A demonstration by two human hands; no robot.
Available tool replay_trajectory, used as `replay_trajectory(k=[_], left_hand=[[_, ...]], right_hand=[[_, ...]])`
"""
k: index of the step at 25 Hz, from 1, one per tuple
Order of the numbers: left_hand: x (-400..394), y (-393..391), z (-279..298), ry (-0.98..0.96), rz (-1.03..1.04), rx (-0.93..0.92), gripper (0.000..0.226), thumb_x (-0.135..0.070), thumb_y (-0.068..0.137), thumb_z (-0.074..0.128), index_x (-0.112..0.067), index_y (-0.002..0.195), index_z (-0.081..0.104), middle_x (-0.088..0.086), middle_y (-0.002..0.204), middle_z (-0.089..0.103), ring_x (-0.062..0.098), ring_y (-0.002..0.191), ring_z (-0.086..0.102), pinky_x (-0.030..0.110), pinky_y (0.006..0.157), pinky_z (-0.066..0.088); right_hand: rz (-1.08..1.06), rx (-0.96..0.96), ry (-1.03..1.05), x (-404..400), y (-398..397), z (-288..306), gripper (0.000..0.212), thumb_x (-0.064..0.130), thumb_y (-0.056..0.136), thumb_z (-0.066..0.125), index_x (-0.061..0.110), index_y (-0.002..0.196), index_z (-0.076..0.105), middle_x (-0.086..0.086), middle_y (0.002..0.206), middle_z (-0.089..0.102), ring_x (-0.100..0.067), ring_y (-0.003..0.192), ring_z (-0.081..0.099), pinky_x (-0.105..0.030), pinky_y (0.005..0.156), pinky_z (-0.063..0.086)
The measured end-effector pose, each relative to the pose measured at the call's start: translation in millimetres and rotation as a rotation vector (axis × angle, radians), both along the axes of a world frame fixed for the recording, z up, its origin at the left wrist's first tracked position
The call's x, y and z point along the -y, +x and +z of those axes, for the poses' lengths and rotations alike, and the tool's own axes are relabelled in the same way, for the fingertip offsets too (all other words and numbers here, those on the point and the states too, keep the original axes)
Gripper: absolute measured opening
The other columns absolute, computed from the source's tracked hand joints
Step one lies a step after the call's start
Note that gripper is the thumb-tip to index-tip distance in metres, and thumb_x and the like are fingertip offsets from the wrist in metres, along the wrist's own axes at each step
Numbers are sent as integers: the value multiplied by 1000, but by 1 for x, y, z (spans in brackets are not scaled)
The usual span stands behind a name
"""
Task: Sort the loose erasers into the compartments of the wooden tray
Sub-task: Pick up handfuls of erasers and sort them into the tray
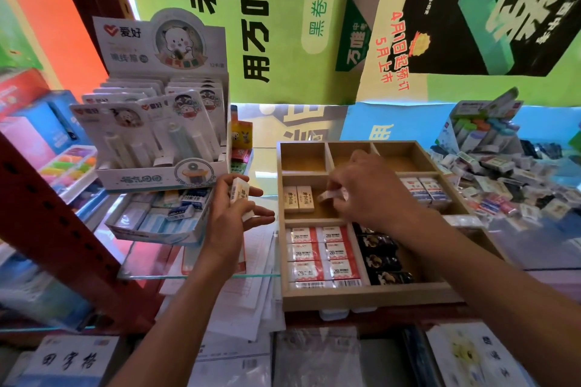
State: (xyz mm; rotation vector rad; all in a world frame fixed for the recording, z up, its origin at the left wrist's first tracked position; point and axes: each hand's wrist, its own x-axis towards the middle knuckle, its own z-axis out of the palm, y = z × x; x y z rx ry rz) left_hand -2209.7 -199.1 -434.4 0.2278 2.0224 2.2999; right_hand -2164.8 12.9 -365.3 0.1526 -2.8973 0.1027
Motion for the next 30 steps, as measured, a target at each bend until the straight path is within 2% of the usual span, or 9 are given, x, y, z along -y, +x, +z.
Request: replay_trajectory(k=[4, 9, 12, 15, 18, 21, 26, 28, 30], left_hand=[[0, 2, 1, -15, -1, -17, 31, 5, 96, 38, -20, 112, 48, 13, 107, 59, 24, 72, 70, 28, 62, 58], [0, 2, 1, -21, -21, -30, 28, 2, 98, 39, -18, 115, 47, 16, 101, 60, 22, 63, 63, 28, 50, 51], [0, 2, -1, -28, -53, -51, 15, -16, 102, 42, -21, 115, 48, 14, 94, 60, 18, 58, 56, 26, 44, 40], [-2, 6, 1, -58, -81, -36, 22, -32, 106, 37, -21, 121, 50, 7, 90, 60, 13, 60, 54, 22, 46, 40], [-5, 9, 5, -84, -90, -7, 21, -37, 105, 34, -40, 112, 54, 0, 94, 62, 10, 75, 60, 20, 58, 51], [-4, 9, 8, -91, -120, -25, 24, -45, 101, 36, -56, 101, 58, -6, 84, 61, 13, 75, 58, 24, 62, 50], [-5, 10, 8, -85, -151, -64, 36, -52, 94, 37, -37, 121, 57, 0, 78, 59, 16, 63, 49, 26, 55, 43], [-6, 9, 6, -109, -159, -63, 39, -52, 94, 38, -31, 119, 57, -1, 75, 59, 17, 63, 49, 28, 56, 42], [-5, 9, 5, -115, -170, -61, 40, -54, 97, 38, -27, 119, 57, 1, 78, 60, 17, 64, 50, 29, 57, 42]], right_hand=[[-33, 106, -19, 8, -7, -10, 12, 36, 90, 67, 30, 99, 73, 2, 102, 55, -17, 100, 48, -29, 81, 40], [-25, 128, -36, 3, -16, -7, 20, 40, 91, 66, 32, 106, 74, 5, 104, 67, -15, 103, 49, -34, 85, 42], [63, -15, -343, 25, -19, -5, 27, 40, 88, 68, 28, 112, 71, 8, 105, 70, -12, 98, 48, -29, 76, 36], [162, 62, -368, 65, -22, -12, 44, 49, 84, 68, 30, 124, 61, 8, 113, 67, -13, 106, 48, -33, 81, 42], [89, 74, -303, 85, -31, -27, 43, 47, 86, 65, 28, 125, 60, -1, 114, 65, -21, 109, 51, -40, 92, 46], [122, 83, -592, 83, -32, -34, 41, 41, 81, 70, 27, 120, 69, 7, 109, 71, -14, 103, 59, -43, 91, 52], [127, 187, -1002, 67, -31, -18, 16, 24, 89, 71, 20, 104, 74, 8, 96, 72, -13, 90, 66, -38, 87, 56], [144, 223, -1047, 63, -29, -15, 16, 24, 89, 71, 18, 104, 73, 4, 96, 72, -13, 93, 67, -38, 89, 56], [142, 235, -1063, 60, -27, -12, 16, 22, 88, 73, 18, 104, 69, 3, 95, 73, -12, 89, 69, -30, 81, 59]])
